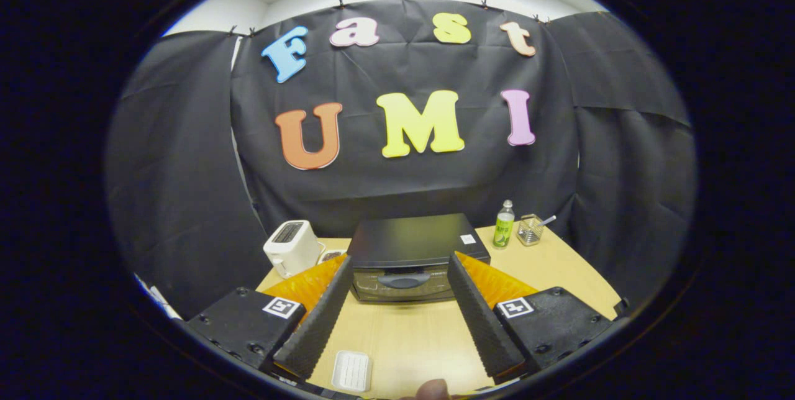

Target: Open the toaster oven, put the food inside, and close the toaster oven door.

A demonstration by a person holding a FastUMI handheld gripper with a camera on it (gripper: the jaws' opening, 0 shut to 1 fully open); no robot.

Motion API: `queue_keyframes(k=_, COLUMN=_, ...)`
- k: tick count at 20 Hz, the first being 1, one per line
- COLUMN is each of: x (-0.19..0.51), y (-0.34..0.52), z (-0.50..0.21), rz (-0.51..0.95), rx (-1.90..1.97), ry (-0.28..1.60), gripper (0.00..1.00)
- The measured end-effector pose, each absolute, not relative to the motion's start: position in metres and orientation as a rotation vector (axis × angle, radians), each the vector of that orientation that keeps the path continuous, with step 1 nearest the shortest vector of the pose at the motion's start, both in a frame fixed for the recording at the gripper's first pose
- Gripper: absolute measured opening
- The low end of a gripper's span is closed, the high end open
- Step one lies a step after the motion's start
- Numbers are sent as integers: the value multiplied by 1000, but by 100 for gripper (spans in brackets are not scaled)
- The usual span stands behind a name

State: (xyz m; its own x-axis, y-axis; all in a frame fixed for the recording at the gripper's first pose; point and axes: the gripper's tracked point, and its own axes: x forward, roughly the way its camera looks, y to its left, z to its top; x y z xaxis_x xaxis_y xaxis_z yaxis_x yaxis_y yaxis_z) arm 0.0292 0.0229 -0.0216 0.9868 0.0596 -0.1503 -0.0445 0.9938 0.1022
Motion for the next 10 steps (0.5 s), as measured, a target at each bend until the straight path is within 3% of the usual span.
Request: queue_keyframes(k=10, x=-40, y=19, z=-40, rz=28, rx=102, ry=82, gripper=100)
